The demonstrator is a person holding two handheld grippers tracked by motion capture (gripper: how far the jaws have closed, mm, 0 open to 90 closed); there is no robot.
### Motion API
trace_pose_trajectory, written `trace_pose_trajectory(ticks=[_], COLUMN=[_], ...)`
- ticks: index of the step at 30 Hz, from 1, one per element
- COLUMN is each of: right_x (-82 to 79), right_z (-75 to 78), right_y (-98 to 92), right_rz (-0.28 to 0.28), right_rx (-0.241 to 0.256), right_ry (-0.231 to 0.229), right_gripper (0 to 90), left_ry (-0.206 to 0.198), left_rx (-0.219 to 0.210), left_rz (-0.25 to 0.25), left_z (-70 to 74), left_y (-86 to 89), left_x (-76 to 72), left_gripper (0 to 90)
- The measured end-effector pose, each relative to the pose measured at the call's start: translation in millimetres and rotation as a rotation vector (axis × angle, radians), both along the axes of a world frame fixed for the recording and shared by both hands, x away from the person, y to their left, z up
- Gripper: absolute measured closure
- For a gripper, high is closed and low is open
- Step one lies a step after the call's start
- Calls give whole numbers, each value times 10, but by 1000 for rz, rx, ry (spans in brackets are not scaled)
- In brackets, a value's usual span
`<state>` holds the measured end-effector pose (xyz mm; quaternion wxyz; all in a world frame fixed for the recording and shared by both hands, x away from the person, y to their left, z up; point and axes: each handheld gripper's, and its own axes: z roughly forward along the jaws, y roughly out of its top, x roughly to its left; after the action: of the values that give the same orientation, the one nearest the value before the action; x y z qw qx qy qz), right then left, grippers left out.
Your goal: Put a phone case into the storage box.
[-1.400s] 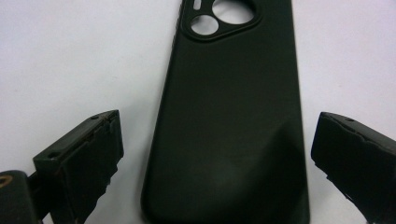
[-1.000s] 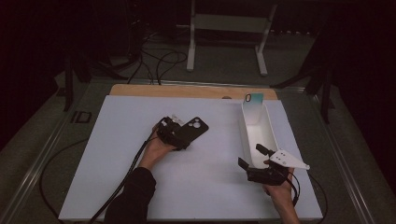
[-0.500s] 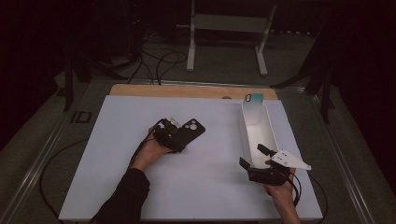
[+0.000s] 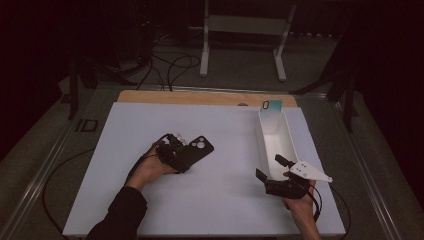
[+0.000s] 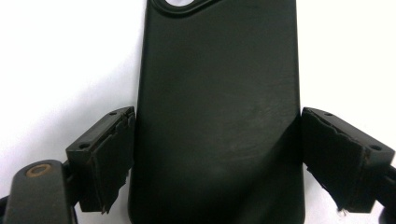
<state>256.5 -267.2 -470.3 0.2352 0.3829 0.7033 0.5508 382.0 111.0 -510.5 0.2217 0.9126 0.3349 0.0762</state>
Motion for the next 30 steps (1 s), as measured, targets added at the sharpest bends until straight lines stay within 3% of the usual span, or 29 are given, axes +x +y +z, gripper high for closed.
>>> trace_pose_trajectory(ticks=[6,13,18,30], right_x=[1,5,9,41], right_z=[3,7,20,63], right_y=[23,49,59,111], right_rz=[5,9,9,26], right_rx=[-2,-3,-6,2], right_ry=[2,3,7,28], right_gripper=[91,91,91,91], left_ry=[-28,-56,-92,-165], left_rx=[-19,-81,-148,-235], left_rz=[4,32,44,59], left_z=[16,110,236,422], left_y=[66,140,180,249], left_x=[-121,-200,-311,-528], left_gripper=[162,162,160,158])
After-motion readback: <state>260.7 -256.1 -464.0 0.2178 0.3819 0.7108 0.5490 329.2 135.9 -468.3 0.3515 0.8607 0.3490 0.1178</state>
